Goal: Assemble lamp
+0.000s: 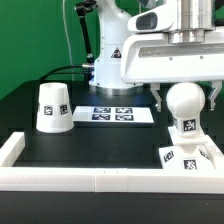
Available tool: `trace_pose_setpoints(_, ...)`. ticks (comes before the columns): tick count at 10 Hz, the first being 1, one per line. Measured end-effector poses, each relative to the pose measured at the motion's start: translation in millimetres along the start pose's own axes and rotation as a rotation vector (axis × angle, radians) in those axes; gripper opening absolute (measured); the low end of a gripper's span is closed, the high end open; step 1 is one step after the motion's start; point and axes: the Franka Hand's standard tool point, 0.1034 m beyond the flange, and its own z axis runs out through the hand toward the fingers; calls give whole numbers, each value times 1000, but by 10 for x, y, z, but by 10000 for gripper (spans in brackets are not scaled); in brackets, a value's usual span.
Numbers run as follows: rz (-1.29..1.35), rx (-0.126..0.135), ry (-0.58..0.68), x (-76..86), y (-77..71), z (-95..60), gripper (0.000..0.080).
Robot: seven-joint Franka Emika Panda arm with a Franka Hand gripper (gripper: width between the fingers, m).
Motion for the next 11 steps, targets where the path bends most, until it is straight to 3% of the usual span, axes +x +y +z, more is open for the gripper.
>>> trace_pose_setpoints(8,759,21,-94,-152,-117,42,576)
trace_pose_setpoints(11,968,55,-131,-140,-105,47,576)
